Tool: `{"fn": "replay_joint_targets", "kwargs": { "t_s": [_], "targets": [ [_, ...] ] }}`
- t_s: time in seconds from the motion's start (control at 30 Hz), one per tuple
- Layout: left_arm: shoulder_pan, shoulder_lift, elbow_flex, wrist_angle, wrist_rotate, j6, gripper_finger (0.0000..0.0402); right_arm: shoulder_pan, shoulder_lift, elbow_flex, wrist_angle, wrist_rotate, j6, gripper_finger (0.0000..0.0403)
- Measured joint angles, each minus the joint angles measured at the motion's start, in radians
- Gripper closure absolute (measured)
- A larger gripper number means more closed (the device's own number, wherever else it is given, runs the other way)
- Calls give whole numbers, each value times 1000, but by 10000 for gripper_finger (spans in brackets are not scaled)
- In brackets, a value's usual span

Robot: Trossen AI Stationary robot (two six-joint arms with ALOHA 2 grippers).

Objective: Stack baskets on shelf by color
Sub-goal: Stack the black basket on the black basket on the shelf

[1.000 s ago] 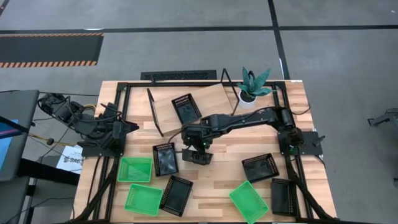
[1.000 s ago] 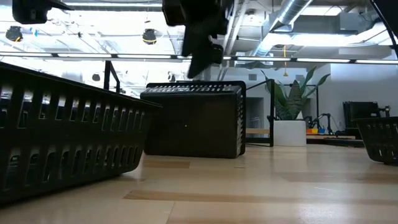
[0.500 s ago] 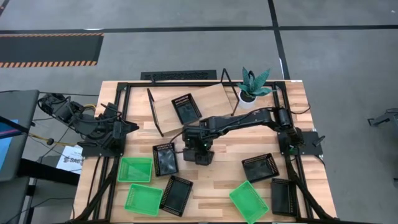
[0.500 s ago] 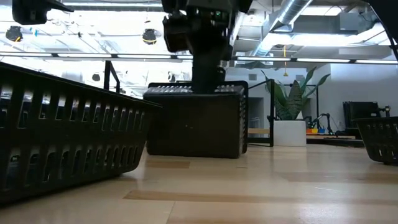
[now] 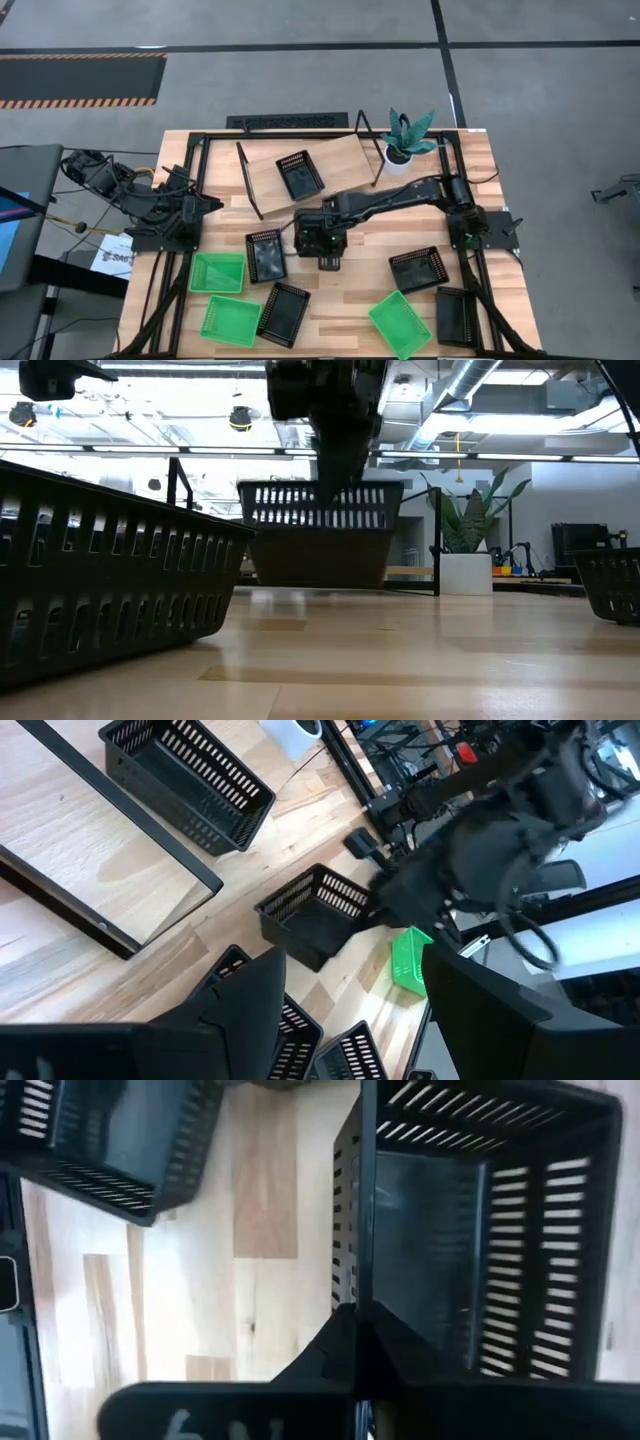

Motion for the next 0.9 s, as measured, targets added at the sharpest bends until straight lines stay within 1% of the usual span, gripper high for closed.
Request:
{"fn": "replay_joint_targets", "kwargs": {
  "t_s": [0.07,0.13,0.27,0.3,0.37,0.53,0.57,0.63,0.7,0.77,0.9],
  "targets": [
    [0,0,0,0,0,0,175,24,-8,16,-44,51,-25,393],
    [0,0,0,0,0,0,175,53,-13,22,-45,129,-65,393],
    [0,0,0,0,0,0,175,112,-10,18,-77,313,-123,367],
    [0,0,0,0,0,0,175,123,-5,12,-68,348,-124,361],
    [0,0,0,1,0,0,175,136,3,-13,-54,384,-105,356],
    [0,0,0,1,0,0,175,134,2,-88,-12,385,-12,350],
    [0,0,0,1,0,0,175,131,2,-100,-9,368,9,346],
    [0,0,0,2,0,0,175,125,3,-122,-7,302,51,332],
    [0,0,0,2,0,0,175,122,3,-138,9,247,100,306],
    [0,0,0,2,0,0,175,122,3,-145,41,215,140,271],
    [0,0,0,-1,0,0,175,118,1,-141,137,206,156,194]
  ]
}}
